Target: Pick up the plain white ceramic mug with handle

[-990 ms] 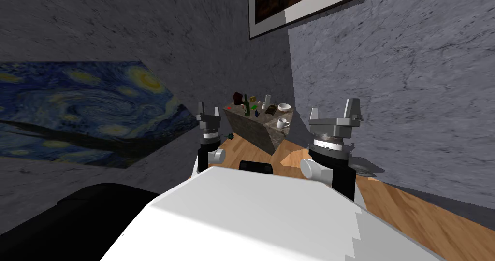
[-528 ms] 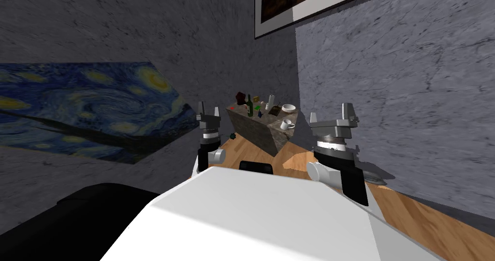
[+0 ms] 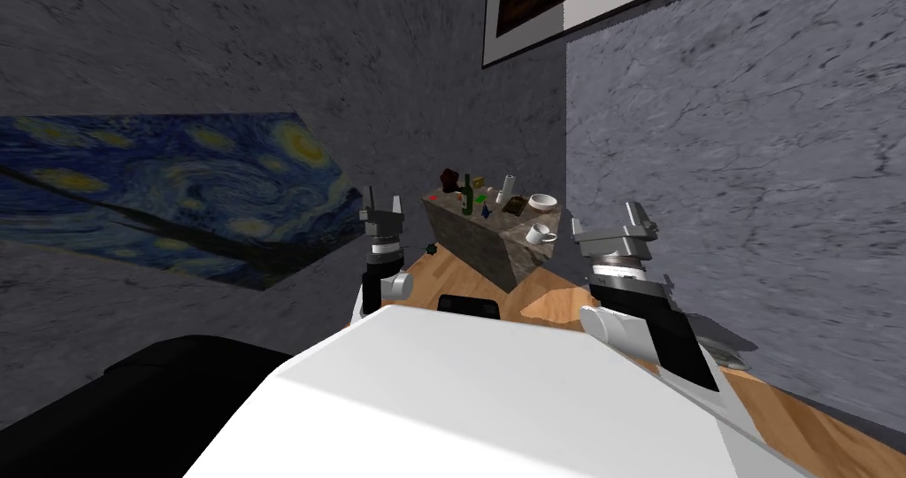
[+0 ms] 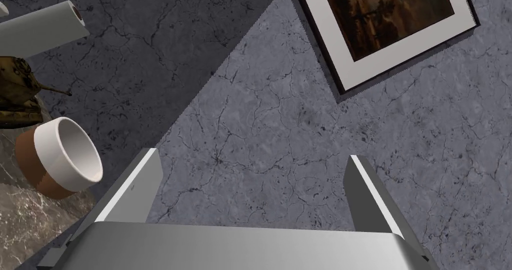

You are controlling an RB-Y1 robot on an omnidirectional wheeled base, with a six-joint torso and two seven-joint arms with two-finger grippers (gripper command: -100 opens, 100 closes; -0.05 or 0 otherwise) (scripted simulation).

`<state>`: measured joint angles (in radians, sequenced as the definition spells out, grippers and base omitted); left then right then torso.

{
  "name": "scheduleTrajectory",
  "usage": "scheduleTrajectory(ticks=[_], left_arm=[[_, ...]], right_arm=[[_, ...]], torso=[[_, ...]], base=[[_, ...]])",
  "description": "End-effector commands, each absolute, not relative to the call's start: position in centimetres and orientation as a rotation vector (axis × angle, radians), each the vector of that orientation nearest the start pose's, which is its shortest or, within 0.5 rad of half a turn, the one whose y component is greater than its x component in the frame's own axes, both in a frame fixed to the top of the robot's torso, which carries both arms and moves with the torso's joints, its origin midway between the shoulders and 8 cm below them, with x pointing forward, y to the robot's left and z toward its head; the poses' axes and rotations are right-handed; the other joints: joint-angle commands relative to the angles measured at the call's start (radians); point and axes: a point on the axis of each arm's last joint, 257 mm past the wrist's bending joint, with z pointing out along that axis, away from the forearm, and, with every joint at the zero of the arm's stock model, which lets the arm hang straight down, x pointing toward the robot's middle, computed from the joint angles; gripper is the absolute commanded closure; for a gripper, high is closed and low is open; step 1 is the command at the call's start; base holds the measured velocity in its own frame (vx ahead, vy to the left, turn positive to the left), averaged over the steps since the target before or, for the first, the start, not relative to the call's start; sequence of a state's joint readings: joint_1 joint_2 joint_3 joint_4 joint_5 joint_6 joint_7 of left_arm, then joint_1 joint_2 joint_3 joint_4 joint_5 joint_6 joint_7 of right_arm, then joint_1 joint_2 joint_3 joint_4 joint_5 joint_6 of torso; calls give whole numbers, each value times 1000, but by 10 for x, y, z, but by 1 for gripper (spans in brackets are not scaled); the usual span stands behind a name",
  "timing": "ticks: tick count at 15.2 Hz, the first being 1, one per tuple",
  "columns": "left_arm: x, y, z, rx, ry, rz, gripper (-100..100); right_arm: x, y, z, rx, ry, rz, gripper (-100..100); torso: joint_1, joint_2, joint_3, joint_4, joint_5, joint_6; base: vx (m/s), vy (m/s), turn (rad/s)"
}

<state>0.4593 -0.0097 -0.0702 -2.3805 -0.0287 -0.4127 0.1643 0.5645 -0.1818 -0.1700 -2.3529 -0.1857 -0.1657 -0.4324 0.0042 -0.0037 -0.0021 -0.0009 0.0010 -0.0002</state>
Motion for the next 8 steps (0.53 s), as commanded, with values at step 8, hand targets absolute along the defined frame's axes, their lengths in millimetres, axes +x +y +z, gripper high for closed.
scheduleTrajectory(ticks=[8], left_arm=[[342,249,65,-675,544,-1532,0]], right_arm=[[359,-400,-71,1383,646,1517,-100]], torso=[[-1,1,0,0,0,0]], base=[[42,43,86]])
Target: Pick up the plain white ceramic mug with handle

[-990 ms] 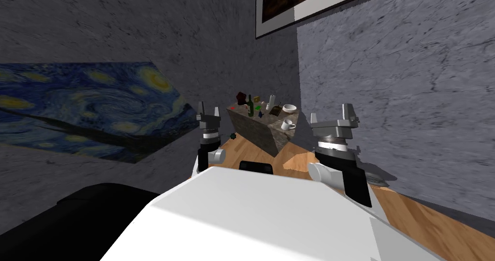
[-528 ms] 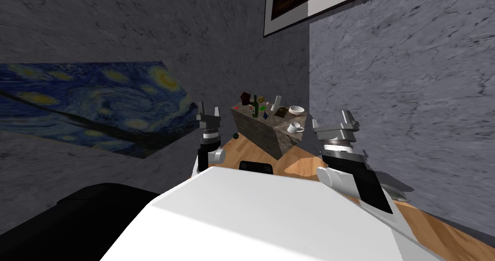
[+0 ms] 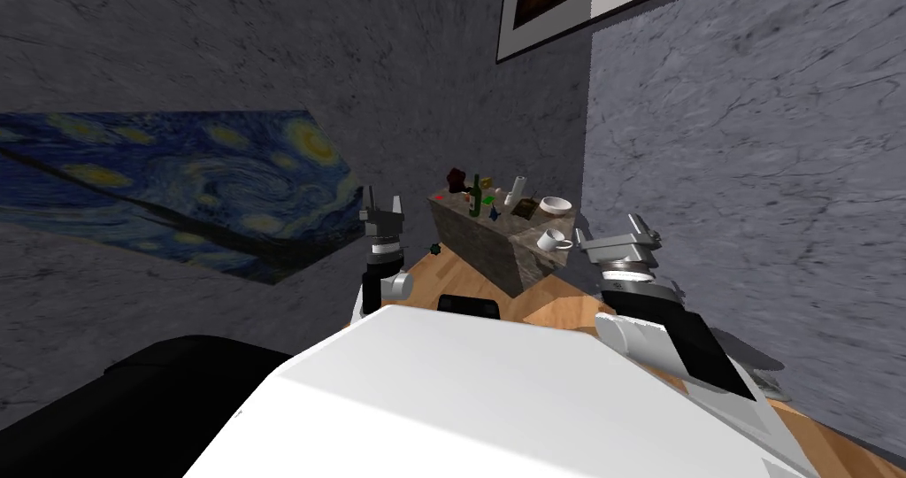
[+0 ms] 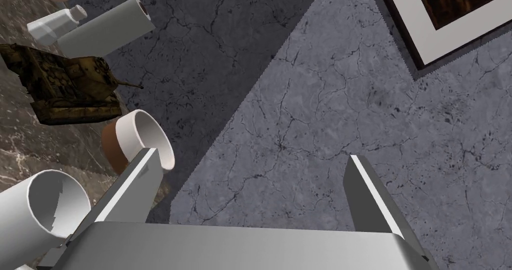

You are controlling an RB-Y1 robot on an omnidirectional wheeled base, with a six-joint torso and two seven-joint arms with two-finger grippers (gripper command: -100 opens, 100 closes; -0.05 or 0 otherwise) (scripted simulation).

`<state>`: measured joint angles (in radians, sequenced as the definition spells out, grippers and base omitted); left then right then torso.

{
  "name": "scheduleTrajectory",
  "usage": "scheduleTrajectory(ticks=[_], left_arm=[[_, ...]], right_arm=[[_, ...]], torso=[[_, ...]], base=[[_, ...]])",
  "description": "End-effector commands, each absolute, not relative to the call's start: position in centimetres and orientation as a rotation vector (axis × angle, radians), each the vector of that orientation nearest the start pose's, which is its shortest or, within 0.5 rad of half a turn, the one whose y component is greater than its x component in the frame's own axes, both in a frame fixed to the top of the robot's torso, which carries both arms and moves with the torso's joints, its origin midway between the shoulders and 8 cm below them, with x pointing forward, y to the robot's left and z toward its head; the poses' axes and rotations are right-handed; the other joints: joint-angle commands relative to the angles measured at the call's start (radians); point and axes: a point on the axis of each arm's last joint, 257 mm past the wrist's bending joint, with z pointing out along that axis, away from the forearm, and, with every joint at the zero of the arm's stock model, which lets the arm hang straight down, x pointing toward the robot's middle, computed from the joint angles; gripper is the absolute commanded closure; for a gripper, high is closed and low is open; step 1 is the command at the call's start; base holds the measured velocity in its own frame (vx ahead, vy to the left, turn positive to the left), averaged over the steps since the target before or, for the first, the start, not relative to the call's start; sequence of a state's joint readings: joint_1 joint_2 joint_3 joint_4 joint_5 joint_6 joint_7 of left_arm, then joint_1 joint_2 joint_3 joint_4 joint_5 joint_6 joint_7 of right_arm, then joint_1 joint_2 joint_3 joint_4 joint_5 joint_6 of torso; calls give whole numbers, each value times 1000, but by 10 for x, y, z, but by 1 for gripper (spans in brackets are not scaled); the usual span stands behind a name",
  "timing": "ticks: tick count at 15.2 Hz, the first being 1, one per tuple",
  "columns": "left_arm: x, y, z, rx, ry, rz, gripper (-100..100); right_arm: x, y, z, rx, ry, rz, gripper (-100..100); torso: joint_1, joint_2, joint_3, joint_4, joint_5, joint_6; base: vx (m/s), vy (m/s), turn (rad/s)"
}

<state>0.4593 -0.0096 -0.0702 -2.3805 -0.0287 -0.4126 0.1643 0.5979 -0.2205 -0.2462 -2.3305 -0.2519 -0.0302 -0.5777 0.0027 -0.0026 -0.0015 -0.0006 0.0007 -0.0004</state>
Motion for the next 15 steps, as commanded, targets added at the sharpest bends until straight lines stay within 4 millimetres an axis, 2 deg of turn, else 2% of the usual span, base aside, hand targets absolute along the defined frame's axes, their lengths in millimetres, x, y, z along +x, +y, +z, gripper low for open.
scheduleTrajectory(ticks=[1,2,3,5,6,8,9,12,13,15], left_arm=[[342,249,65,-675,544,-1532,0],[342,249,65,-675,544,-1532,0],[342,249,65,-675,544,-1532,0],[342,249,65,-675,544,-1532,0],[342,249,65,-675,544,-1532,0],[342,249,65,-675,544,-1532,0],[342,249,65,-675,544,-1532,0],[342,249,65,-675,544,-1532,0],[342,249,65,-675,544,-1532,0],[342,249,65,-675,544,-1532,0]], right_arm=[[360,-400,-76,1411,641,1520,-100],[360,-400,-76,1411,641,1521,-100],[356,-417,-89,1490,622,1499,-100],[356,-418,-93,1514,610,1509,-100],[350,-435,-105,1588,582,1486,-100],[350,-436,-110,1620,568,1493,-100],[342,-452,-119,1678,537,1470,-100],[342,-454,-127,1727,515,1473,-100],[333,-470,-137,1792,471,1450,-100],[332,-471,-144,1833,451,1449,-100]], torso=[[0,0,0,0,0,0],[0,0,0,0,0,0],[0,0,0,0,0,0],[1,-1,0,0,0,0],[1,0,0,0,0,0],[1,-1,-1,0,0,0],[1,-1,0,0,0,0],[0,-1,-1,0,0,0],[0,0,0,0,0,0],[0,-1,-1,0,0,0]], base=[[47,37,131],[38,26,56],[53,49,151],[50,50,88],[50,45,144],[50,38,99],[64,50,133],[54,30,62],[51,31,124],[59,28,128]])
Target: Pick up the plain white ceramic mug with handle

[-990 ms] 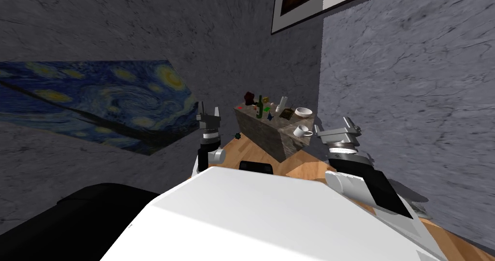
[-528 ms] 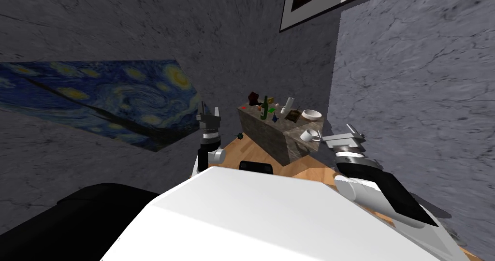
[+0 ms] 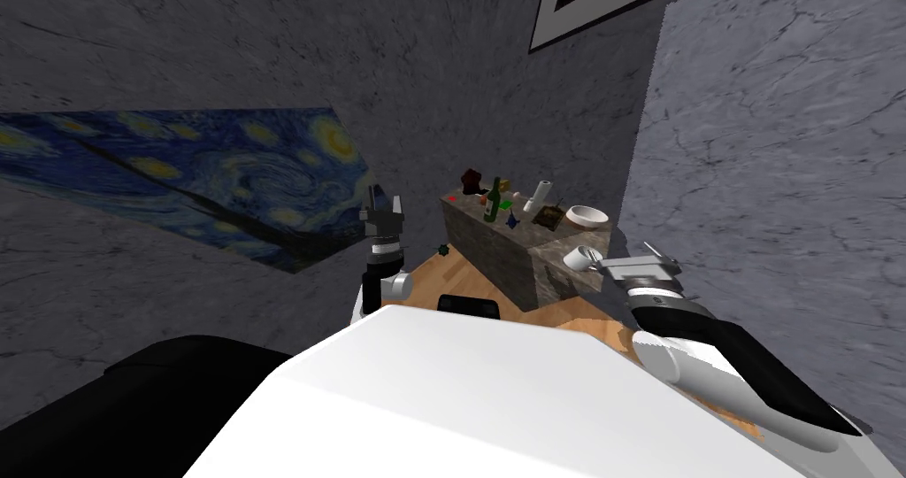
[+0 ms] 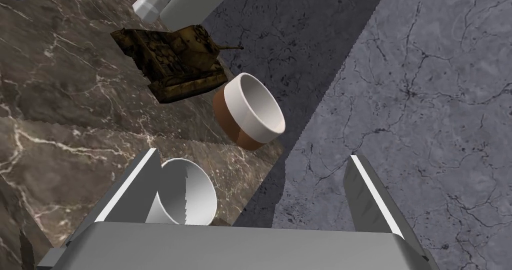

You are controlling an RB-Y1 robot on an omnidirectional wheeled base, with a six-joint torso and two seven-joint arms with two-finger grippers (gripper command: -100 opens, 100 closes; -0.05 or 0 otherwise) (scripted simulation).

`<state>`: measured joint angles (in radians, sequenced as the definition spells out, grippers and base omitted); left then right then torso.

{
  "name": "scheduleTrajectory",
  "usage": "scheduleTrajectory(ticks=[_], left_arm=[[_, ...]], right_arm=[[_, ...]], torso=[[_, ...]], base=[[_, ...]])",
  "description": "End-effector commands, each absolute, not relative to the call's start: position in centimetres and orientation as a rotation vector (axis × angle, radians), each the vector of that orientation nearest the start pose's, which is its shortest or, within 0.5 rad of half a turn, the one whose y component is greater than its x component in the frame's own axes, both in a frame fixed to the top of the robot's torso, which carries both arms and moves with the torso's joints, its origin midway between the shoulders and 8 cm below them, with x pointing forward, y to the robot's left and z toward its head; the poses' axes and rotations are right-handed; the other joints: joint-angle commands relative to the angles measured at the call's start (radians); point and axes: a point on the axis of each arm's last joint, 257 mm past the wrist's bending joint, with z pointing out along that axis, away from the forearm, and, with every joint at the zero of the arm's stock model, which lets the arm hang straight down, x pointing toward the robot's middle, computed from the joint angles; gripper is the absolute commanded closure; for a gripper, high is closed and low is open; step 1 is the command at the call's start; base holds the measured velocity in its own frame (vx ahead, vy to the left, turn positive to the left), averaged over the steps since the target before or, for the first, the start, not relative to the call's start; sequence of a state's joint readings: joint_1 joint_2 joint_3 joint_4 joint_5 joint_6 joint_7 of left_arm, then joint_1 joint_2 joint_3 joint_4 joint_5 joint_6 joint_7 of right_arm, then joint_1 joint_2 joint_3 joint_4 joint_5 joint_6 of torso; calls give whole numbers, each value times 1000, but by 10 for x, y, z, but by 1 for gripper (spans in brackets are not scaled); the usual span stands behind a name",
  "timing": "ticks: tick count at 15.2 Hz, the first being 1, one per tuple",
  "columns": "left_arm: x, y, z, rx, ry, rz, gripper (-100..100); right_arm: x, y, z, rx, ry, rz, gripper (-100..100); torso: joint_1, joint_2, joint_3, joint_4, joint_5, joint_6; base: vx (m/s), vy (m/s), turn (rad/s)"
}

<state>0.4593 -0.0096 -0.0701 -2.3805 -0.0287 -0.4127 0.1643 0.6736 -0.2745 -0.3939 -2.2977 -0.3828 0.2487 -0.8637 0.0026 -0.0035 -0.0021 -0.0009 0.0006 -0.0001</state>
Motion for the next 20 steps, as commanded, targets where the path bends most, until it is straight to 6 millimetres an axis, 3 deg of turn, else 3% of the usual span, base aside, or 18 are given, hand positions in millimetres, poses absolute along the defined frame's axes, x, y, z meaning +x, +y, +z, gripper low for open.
scheduleTrajectory(ticks=[1,4,5,7,8,11,12,14,15,18,19,20], left_arm=[[342,249,65,-675,544,-1532,0],[342,249,65,-675,544,-1532,0],[342,249,65,-675,544,-1532,0],[342,249,65,-675,544,-1532,0],[342,249,65,-675,544,-1532,0],[342,249,65,-675,544,-1532,0],[342,249,65,-675,544,-1532,0],[342,249,65,-675,544,-1532,0],[342,249,65,-675,544,-1532,0],[342,249,65,-675,544,-1532,0],[342,249,65,-675,544,-1532,0],[342,249,65,-675,544,-1532,0]], right_arm=[[321,-488,-153,1887,409,1418,-100],[320,-488,-161,1937,375,1420,-100],[308,-505,-170,1996,319,1390,-100],[306,-505,-177,2038,288,1386,-100],[293,-521,-183,2077,236,1357,-100],[290,-521,-193,2133,190,1347,-100],[276,-536,-198,2175,124,1318,-100],[273,-536,-207,2220,82,1304,-100],[258,-550,-212,2255,21,1269,-100],[254,-549,-220,2300,-35,1256,-100],[238,-563,-225,2335,-110,1218,-100],[236,-562,-228,2350,-132,1212,-100]], torso=[[0,0,0,0,0,0],[1,-1,0,0,0,0],[0,0,0,0,0,0],[0,-1,0,0,0,0],[0,0,0,0,0,0],[1,-1,0,0,0,0],[0,0,0,0,0,0],[0,0,0,0,0,0],[0,0,0,0,0,0],[0,-1,-1,0,0,0],[0,0,0,0,0,0],[0,0,0,0,0,0]], base=[[65,39,125],[57,32,68],[57,16,135],[65,21,114],[68,33,171],[57,31,60],[52,26,117],[64,20,123],[88,22,162],[64,16,68],[54,25,167],[70,23,167]])
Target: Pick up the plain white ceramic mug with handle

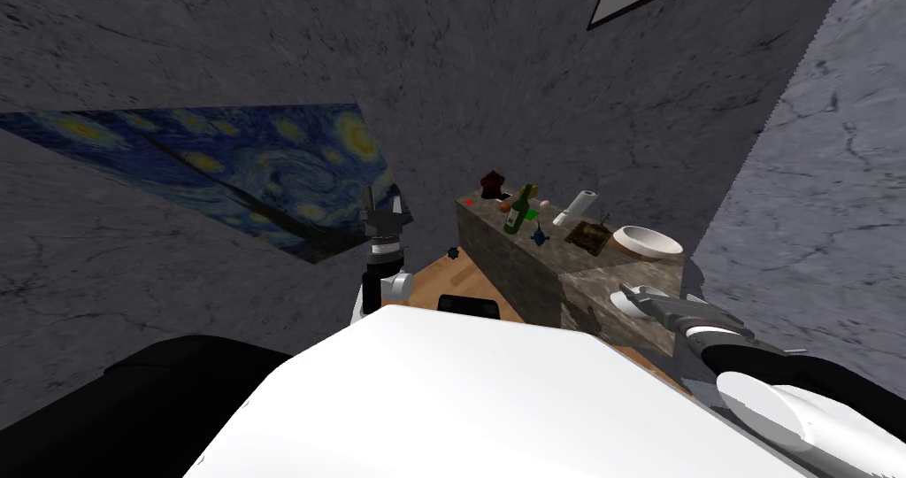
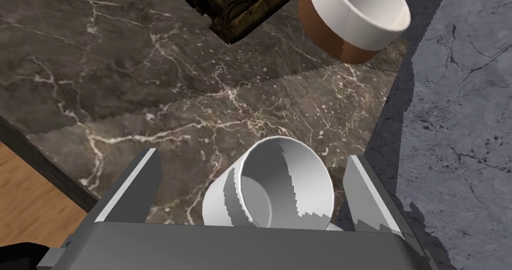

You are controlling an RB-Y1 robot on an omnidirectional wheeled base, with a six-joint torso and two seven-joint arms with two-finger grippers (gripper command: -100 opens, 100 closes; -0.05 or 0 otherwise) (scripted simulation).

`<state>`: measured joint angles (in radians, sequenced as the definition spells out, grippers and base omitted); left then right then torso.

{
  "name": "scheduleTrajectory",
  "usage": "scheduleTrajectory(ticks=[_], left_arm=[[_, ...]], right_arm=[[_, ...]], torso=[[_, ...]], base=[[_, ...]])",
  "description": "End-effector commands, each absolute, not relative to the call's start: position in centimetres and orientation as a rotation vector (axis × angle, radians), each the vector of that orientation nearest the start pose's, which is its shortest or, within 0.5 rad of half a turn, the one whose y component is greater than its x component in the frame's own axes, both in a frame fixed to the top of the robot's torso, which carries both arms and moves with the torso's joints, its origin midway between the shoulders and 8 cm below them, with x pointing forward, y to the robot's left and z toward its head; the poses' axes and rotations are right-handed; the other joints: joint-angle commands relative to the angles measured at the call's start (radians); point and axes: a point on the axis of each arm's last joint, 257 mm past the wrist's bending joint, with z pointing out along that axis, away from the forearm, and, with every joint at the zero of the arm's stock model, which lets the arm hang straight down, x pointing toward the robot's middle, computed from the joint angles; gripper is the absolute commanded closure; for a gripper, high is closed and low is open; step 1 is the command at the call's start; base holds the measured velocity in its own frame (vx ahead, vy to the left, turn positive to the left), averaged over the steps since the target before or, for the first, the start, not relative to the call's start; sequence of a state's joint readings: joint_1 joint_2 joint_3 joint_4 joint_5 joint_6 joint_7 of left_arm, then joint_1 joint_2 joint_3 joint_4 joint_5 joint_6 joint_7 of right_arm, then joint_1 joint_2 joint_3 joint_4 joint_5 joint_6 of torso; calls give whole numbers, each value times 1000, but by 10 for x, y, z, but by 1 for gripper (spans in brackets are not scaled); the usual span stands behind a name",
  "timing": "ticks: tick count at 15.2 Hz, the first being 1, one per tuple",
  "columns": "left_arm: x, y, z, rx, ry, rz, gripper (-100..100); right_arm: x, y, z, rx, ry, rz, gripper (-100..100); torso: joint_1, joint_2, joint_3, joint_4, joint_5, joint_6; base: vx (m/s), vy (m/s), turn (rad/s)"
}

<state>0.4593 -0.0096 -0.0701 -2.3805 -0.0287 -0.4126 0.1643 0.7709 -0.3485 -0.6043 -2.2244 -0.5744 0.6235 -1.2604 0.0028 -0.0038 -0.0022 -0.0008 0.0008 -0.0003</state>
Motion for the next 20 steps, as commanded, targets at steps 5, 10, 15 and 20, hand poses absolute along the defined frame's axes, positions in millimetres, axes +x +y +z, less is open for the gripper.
scheduleTrajectory(ticks=[5,10,15,20], left_arm=[[342,249,65,-675,544,-1532,0],[342,249,65,-675,544,-1532,0],[342,249,65,-675,544,-1532,0],[342,249,65,-675,544,-1532,0]], right_arm=[[213,-573,-243,2428,-290,1147,-100],[173,-592,-255,2494,-513,1044,-100],[147,-596,-266,2535,-703,962,-100],[108,-608,-270,2543,-923,855,-100]], torso=[[-1,0,0,0,0,0],[-1,0,0,0,0,1],[-1,-1,0,0,0,0],[-1,1,0,0,0,0]], base=[[54,6,80],[63,11,89],[66,3,116],[52,1,86]])
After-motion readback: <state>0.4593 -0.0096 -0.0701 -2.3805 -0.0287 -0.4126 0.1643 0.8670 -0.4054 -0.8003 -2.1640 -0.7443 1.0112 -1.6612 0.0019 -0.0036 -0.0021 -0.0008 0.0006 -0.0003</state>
